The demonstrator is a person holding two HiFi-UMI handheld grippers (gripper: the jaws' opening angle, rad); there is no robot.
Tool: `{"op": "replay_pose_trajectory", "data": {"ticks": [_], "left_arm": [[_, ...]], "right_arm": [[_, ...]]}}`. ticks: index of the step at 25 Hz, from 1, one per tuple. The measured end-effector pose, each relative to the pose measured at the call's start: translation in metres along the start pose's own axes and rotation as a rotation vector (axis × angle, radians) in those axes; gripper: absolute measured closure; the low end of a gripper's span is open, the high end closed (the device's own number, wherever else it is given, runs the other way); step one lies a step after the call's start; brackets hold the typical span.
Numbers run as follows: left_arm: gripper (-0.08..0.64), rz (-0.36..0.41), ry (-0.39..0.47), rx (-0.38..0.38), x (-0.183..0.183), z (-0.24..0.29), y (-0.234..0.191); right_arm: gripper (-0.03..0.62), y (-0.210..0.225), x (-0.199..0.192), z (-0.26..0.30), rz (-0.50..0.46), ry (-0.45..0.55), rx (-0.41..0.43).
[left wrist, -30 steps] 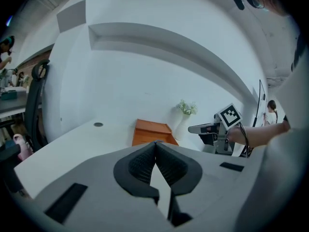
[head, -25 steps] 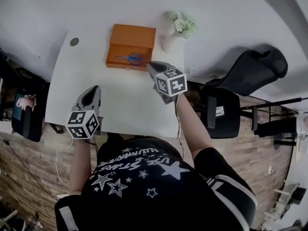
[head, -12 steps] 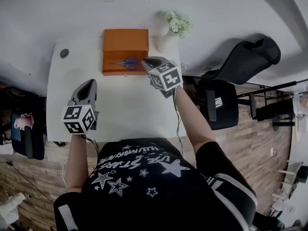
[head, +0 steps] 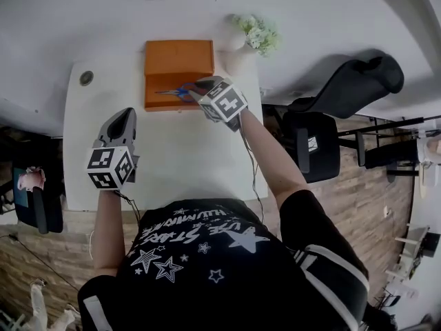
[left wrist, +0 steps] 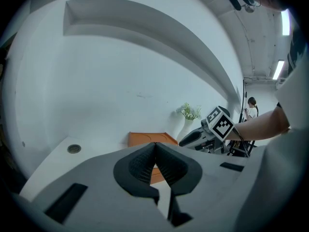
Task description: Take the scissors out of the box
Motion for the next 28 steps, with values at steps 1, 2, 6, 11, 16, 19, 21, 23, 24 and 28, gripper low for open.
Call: {"op": "replay_pose_trajectory", "data": {"ticks": [1,2,6,11,16,19,21,23,24,28], "left_arm": [[0.543,-0.005,-0.003,0.0,0.0,0.003,-0.002],[0.543,-0.008,-0.007,0.0,0.0,0.006,-0.003],[0.543,-0.024,-0.026,-0.007,-0.004,0.02,-0.011],[0.543,-0.04,-0.045,-0.013,-0.008,0.032,-0.02],[0.543,-0.046,-0.046,-0.019,-0.005,0.047,-0.025],[0.543,-0.05,-0.055,-0.028,-0.005,0.055,-0.026],[0.543,-0.057,-0.059,-0.034,-0.007,0.06,-0.027],[0.543,-0.068,-0.061,-0.037,-0.009,0.063,-0.029],[0.543,-0.076,-0.062,-0.039,-0.01,0.065,-0.03],[0.543,-0.094,-0.071,-0.046,-0.016,0.07,-0.03]], "right_arm": [[0.456,-0.001,-0.002,0.007,-0.013,-0.021,0.015],[0.43,-0.001,-0.004,0.013,-0.023,-0.045,0.025],[0.42,0.011,-0.014,0.033,-0.048,-0.128,0.012],[0.42,0.019,-0.011,0.05,-0.075,-0.151,0.01],[0.42,0.022,-0.019,0.071,-0.197,-0.26,0.015],[0.42,0.021,-0.025,0.083,-0.213,-0.321,0.063],[0.42,0.021,-0.026,0.089,-0.234,-0.342,0.075],[0.42,0.025,-0.024,0.092,-0.276,-0.368,0.054],[0.42,0.026,-0.025,0.093,-0.29,-0.391,0.047],[0.42,0.025,-0.03,0.097,-0.346,-0.467,0.036]]}}
Point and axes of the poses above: the fingertips, and each gripper's own axes: z forward along the fingers, y to its right, x out of its top, the point moved 1 cm from there along -z, backward along the fingers, and after that the axes turned 14 degrees about -y, right-handed, at the moved point
